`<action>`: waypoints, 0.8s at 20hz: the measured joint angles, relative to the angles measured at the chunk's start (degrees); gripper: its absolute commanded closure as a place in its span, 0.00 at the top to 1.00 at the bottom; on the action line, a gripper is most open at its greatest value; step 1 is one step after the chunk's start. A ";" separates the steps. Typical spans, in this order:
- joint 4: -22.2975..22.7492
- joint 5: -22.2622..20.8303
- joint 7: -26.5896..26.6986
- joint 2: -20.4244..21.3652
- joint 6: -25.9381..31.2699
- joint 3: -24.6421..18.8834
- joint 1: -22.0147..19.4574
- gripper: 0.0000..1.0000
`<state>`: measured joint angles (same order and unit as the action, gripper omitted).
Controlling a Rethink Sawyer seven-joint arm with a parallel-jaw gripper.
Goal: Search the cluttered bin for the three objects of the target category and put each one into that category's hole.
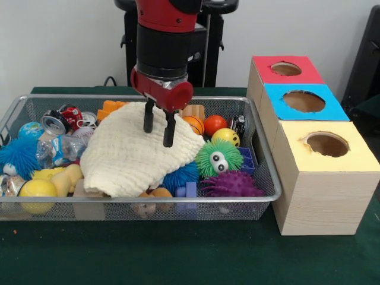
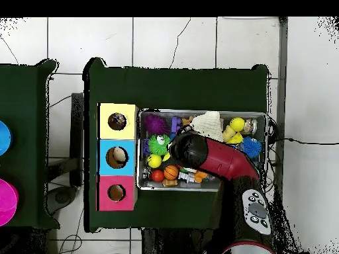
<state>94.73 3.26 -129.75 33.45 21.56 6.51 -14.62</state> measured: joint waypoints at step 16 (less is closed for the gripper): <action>0.03 -0.41 0.00 3.59 2.13 0.31 12.49 1.00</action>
<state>94.76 2.85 -129.75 37.04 23.68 6.82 -2.13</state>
